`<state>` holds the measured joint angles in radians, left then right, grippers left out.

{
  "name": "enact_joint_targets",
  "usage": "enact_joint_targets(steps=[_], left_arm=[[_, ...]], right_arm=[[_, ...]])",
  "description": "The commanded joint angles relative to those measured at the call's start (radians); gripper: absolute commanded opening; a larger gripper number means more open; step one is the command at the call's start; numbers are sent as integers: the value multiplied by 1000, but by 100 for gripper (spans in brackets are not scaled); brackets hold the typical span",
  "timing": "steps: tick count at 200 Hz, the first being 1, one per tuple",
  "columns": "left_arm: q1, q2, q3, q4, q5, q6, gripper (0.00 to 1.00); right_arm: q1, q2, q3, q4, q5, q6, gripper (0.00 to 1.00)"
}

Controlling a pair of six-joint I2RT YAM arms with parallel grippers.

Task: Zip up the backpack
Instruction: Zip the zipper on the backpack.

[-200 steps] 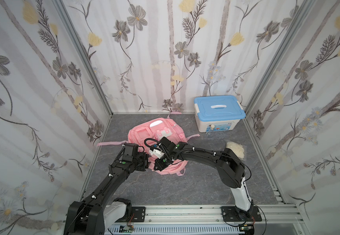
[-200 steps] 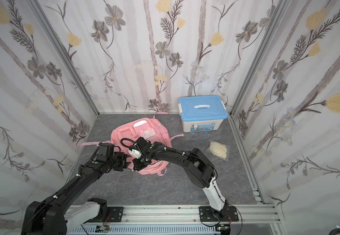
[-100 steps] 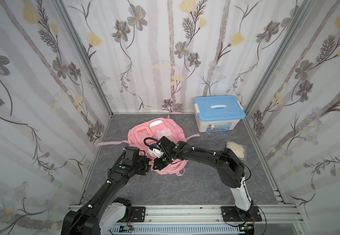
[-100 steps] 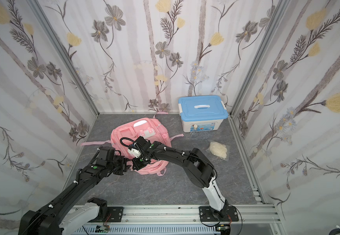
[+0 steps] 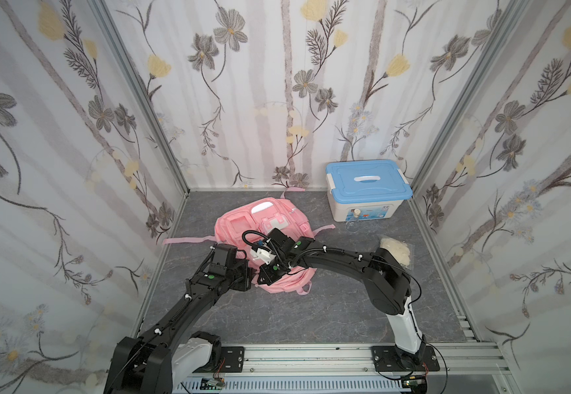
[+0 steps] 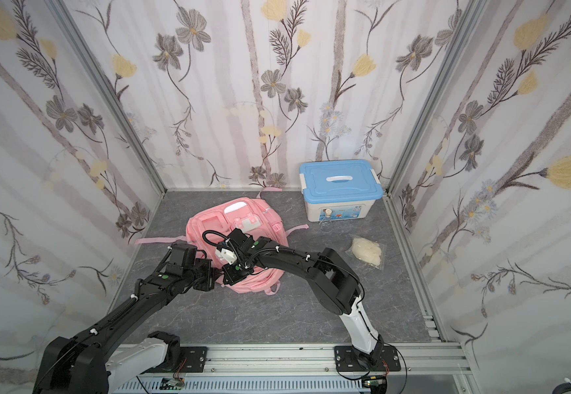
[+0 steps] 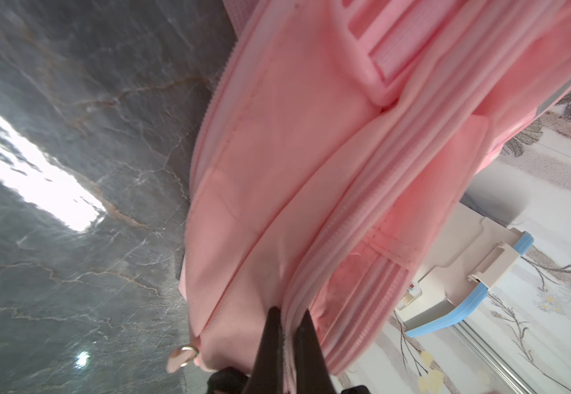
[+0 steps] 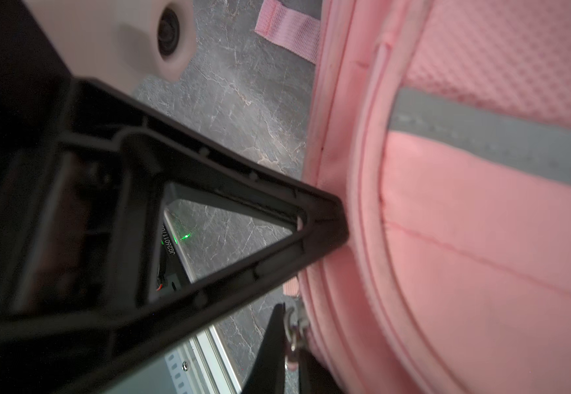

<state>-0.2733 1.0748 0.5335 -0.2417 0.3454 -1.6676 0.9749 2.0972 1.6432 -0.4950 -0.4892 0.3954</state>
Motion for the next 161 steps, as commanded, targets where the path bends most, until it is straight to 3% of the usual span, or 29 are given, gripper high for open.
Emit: enact_joint_targets(steps=[1,31,61,161], left_arm=[[0,7,-6,6,-7,-7,0],[20,-1,-22,-34,-1,9,0],[70,-4,-30,-96,20,64,0],[346,64,61,-299,126,371,0]], right_arm=[[2,-9,0,49,-66,0,0],[-12,-19,-54,11,-59,-42,0],[-51,-23,-62,-137,-13,-169,0],[-156,-8,23,-455,206,-504,0]])
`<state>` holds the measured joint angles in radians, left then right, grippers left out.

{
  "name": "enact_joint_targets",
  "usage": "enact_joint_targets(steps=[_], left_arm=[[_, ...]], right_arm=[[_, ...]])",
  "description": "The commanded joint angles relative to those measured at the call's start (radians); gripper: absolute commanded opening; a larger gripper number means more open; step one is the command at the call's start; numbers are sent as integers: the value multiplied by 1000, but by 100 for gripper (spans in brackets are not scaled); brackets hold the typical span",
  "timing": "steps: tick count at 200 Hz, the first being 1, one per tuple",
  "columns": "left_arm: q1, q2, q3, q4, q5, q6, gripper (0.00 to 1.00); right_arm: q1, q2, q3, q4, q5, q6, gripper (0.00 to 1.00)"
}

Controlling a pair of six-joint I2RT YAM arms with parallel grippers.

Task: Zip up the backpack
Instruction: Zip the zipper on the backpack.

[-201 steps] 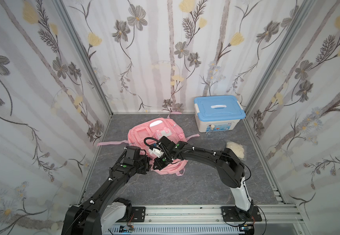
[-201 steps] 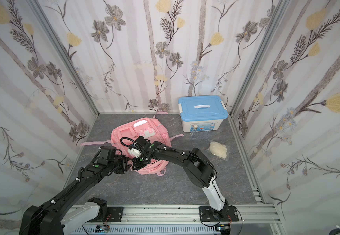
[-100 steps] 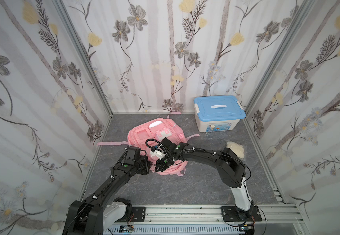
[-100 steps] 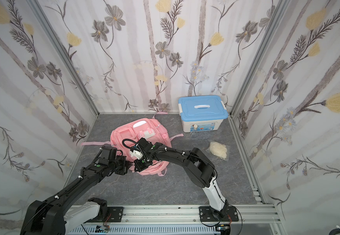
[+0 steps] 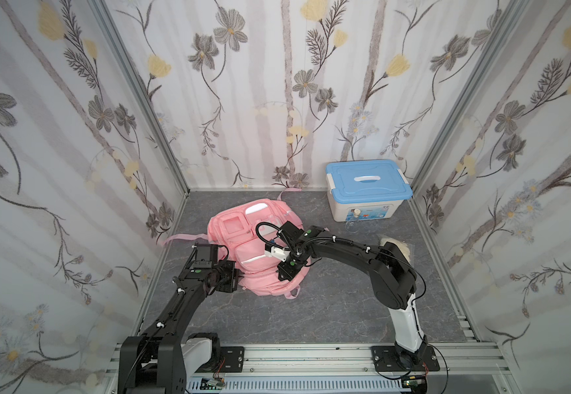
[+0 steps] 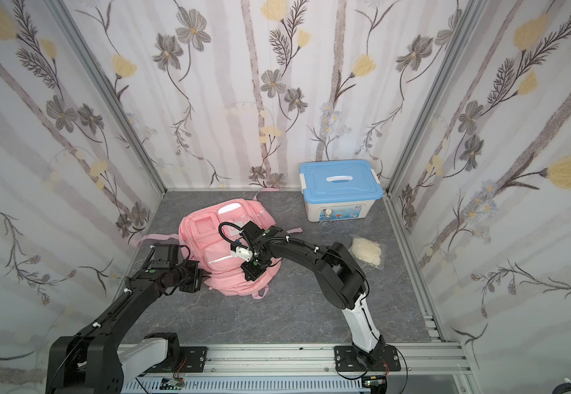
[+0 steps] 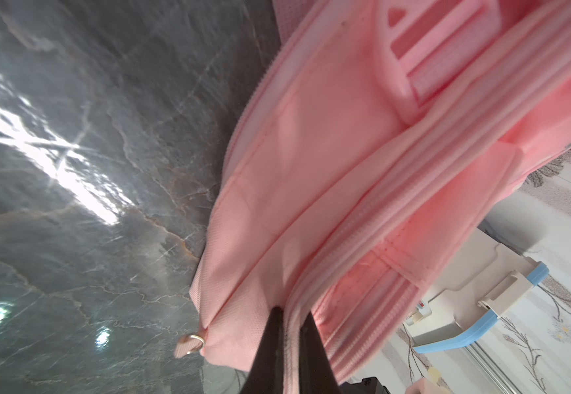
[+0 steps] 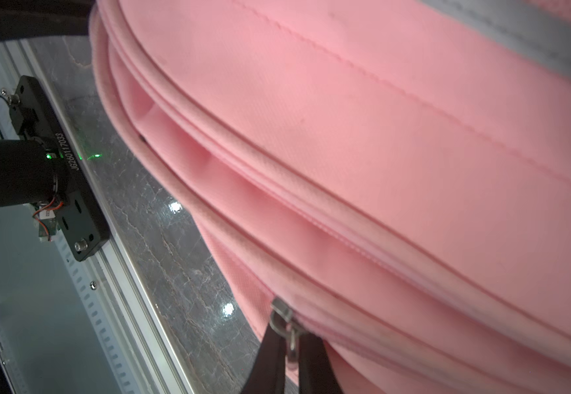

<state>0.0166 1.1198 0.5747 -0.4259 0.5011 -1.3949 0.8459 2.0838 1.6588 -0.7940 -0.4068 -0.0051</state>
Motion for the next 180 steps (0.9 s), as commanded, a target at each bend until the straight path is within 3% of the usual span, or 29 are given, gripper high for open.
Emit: enact_joint_targets(steps=[1,67,105,123,146,163,180], left_arm=[[60,19,21,-117,-29,101,0],[263,136,171,-205,-9,312,0],[290,270,296,-244,8,394,0],[264,269,319,-219,35,368,25],[168,193,382,-249,-26,316,57],[110,124,405,-265,-55,244,67],[45,51,412,-278,-84,161,68]], right_arm=[[-28,5,7,-157,126,-106,0],[-72,-14,9,-212,237,-193,0],[-81,-9,49,-218,314,-223,0],[-83,-4,93,-230,274,-217,0],[-78,3,139,-238,214,-170,0],[-68,10,164,-238,164,-132,0],[-47,24,187,-237,150,-111,0]])
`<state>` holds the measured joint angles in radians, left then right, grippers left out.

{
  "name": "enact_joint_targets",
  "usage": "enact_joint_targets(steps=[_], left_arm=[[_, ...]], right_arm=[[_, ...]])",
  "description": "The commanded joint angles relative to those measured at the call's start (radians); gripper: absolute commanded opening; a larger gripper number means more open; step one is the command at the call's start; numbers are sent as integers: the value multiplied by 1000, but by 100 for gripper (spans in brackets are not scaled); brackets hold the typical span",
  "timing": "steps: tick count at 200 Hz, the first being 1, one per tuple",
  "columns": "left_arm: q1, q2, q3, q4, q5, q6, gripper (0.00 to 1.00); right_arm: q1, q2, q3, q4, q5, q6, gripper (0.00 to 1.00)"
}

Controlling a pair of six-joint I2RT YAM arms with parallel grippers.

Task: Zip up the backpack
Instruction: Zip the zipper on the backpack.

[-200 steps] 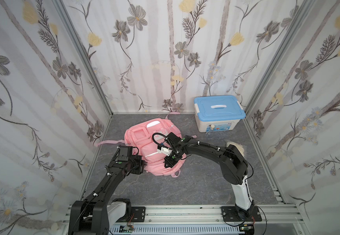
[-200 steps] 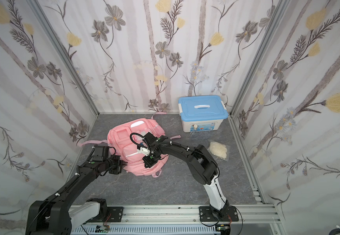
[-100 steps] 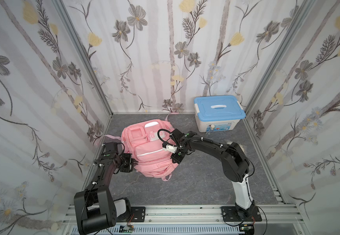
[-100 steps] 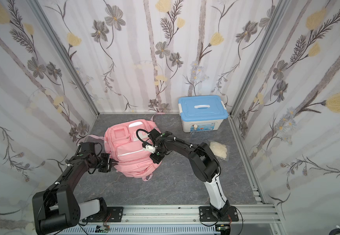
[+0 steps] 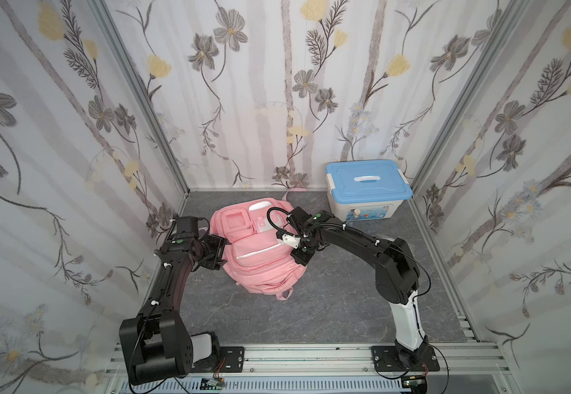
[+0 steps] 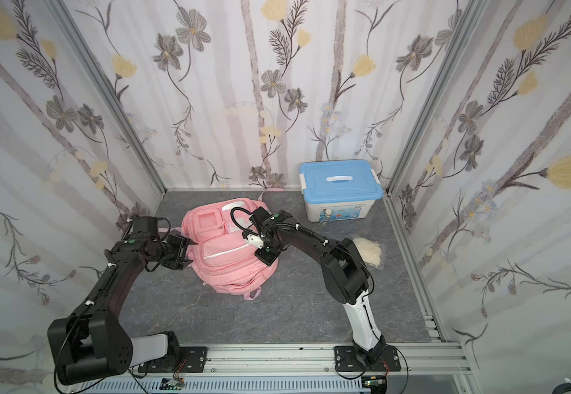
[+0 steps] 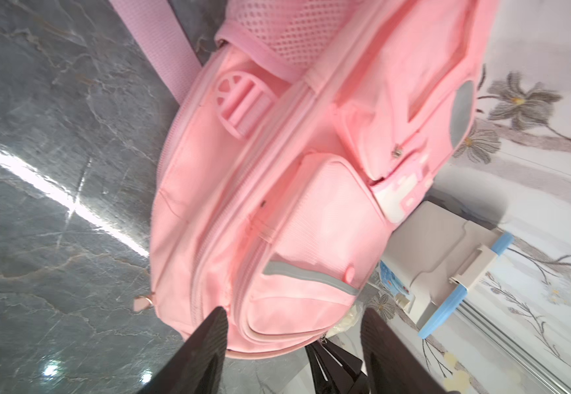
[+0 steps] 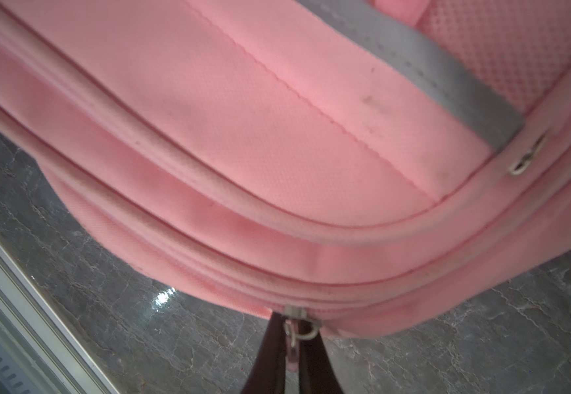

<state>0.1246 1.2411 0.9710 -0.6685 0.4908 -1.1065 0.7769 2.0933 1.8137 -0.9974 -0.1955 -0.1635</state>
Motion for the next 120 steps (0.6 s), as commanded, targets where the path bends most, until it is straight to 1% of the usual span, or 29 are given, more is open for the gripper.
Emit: enact_joint_targets(steps=[1,14,26,43,60,70,82,100,120], left_arm=[[-68,-76,16,-35,-74,-132,68],[-137,-116,-2,-9,-85,-222,66],[-230,-133,-29,21,-113,-307,66],[-379,-141,-90,108,-188,-448,66],[-485,-147,-167,214,-284,-578,63],[-535,-149,-208,258,-328,-639,59],[-586,-154,-243,284,-375,-698,58],[-649,-147,-257,304,-438,-746,58],[-707,-98,-246,351,-486,-784,58]], right_arm=[[24,15,33,-34,-62,48,0],[33,28,49,-34,-86,61,0],[37,37,60,-34,-108,74,0],[46,39,61,-34,-116,80,0],[53,35,58,-34,-119,92,0],[53,32,62,-33,-123,111,0],[53,36,78,-32,-135,125,0],[55,52,98,-32,-150,142,0],[58,60,101,-33,-149,141,0]])
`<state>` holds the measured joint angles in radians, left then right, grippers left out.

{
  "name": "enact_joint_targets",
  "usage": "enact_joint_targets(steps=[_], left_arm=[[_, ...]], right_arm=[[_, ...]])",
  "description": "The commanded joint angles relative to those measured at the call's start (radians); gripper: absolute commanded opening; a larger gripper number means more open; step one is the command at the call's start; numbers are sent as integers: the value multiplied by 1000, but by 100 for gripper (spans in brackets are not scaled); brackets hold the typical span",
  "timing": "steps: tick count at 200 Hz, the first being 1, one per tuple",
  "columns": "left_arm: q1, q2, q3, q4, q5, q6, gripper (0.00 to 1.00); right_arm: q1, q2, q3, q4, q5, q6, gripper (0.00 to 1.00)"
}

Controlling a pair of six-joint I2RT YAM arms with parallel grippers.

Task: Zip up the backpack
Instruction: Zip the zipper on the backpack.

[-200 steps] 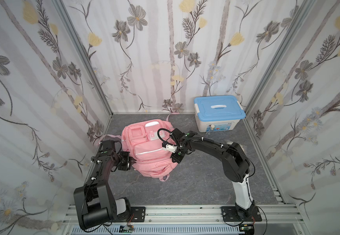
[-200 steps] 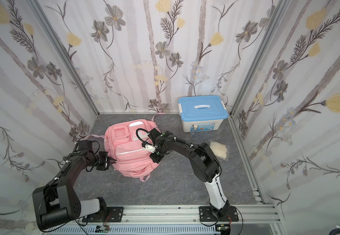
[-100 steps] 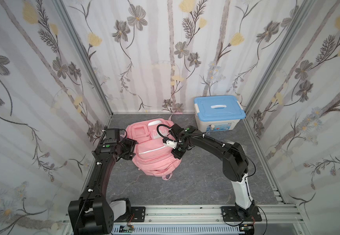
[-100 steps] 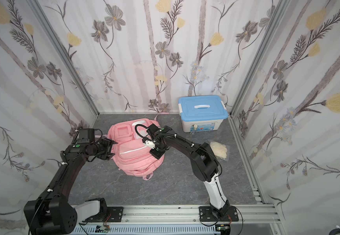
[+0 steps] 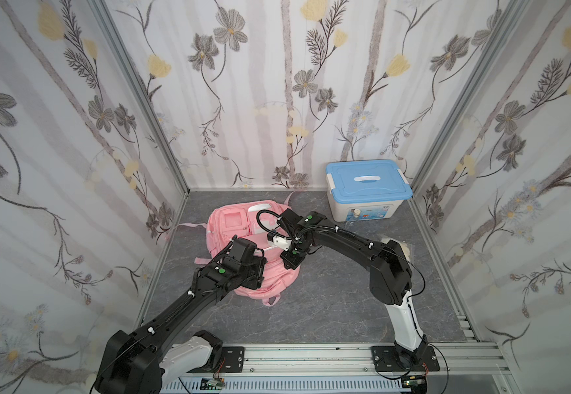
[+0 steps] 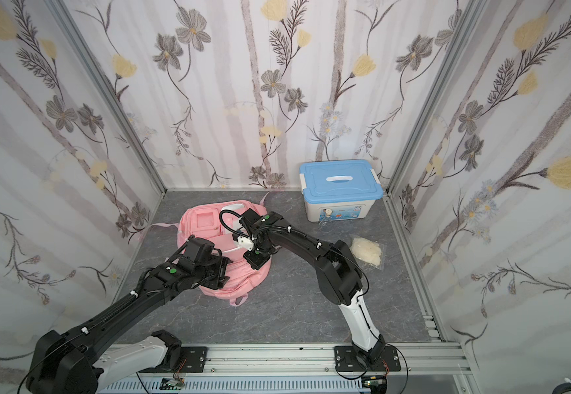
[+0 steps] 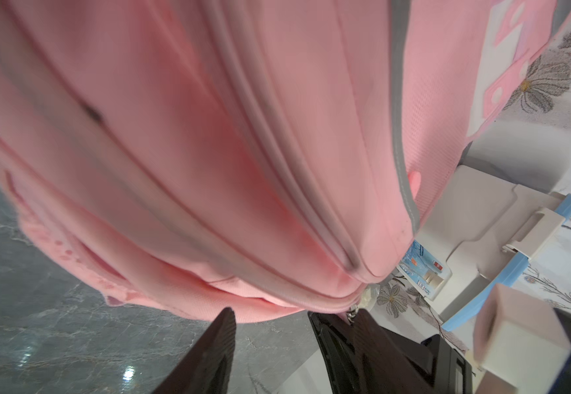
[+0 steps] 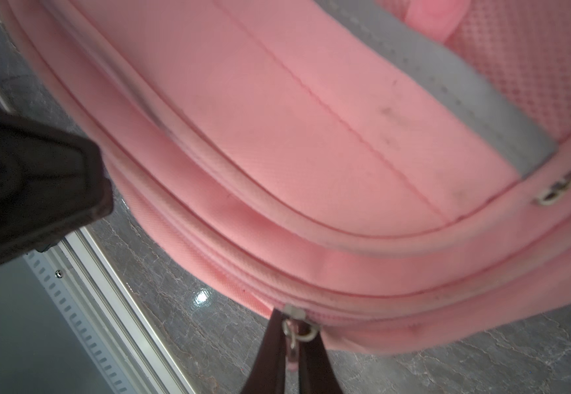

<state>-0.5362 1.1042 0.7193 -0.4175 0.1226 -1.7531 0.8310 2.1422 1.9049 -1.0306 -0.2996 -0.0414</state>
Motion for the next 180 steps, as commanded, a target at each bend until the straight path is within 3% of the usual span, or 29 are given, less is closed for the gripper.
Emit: enact_joint_targets(steps=[1,25,81,89,111,180], left_arm=[[-50,42,8,102,-119,-138,58],[-81,111,12,152,-174,-165,58],[-137,207,-3,257,-210,-245,44],[-141,212,-13,262,-209,-253,37],[-149,214,-28,271,-219,-264,0],[-136,57,-132,129,-217,-273,0]], right_arm=[[3,12,9,0,-44,19,0],[3,2,0,1,-47,13,0],[4,11,20,4,-44,37,0],[9,12,19,5,-43,36,0],[14,8,1,3,-30,28,0],[-65,-28,-110,-2,238,-170,0]])
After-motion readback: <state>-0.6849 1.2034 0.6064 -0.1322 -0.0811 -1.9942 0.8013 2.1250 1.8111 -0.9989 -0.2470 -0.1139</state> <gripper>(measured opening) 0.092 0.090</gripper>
